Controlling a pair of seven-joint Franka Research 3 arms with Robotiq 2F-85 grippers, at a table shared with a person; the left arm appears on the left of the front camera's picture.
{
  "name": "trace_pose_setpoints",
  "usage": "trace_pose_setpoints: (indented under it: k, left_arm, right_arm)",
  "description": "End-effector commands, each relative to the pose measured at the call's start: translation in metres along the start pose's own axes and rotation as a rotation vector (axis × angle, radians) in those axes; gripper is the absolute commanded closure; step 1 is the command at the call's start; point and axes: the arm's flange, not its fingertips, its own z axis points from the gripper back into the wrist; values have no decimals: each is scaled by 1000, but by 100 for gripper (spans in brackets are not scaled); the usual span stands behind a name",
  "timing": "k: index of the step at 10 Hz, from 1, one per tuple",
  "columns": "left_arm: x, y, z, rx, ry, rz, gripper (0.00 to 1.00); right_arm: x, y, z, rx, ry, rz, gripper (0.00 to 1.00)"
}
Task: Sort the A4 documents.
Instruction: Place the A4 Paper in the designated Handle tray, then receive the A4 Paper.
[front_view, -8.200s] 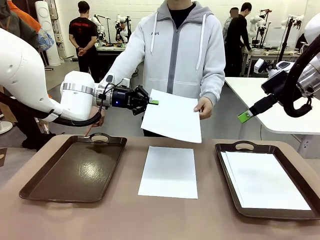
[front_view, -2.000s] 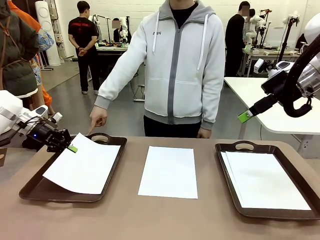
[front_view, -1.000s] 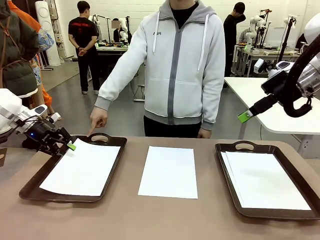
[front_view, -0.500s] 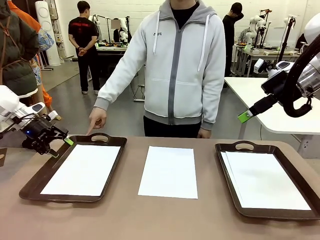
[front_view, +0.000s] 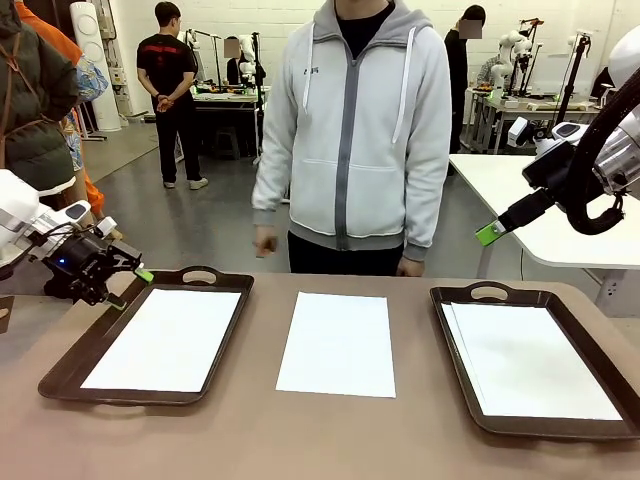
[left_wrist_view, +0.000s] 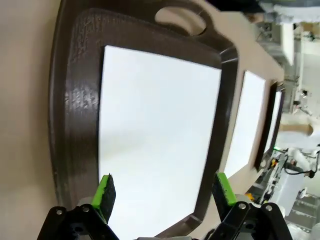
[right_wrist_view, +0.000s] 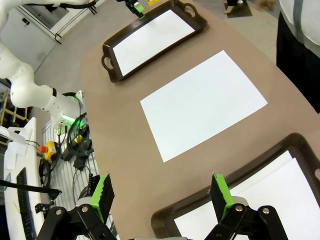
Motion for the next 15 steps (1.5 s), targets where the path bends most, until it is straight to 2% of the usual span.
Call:
trace_pose_setpoints:
  k: [1, 14, 15]
  left_arm:
    - [0, 4, 0, 46, 32, -26, 0]
    - [-1, 3, -2, 37, 29, -20, 0]
    - [-6, -24, -12, 147, 20, -108, 0]
  right_arm:
    - [0, 0, -1, 1, -1, 1, 0]
    - [0, 0, -1, 1, -1, 1, 0]
    - [0, 0, -1, 1, -1, 1, 0]
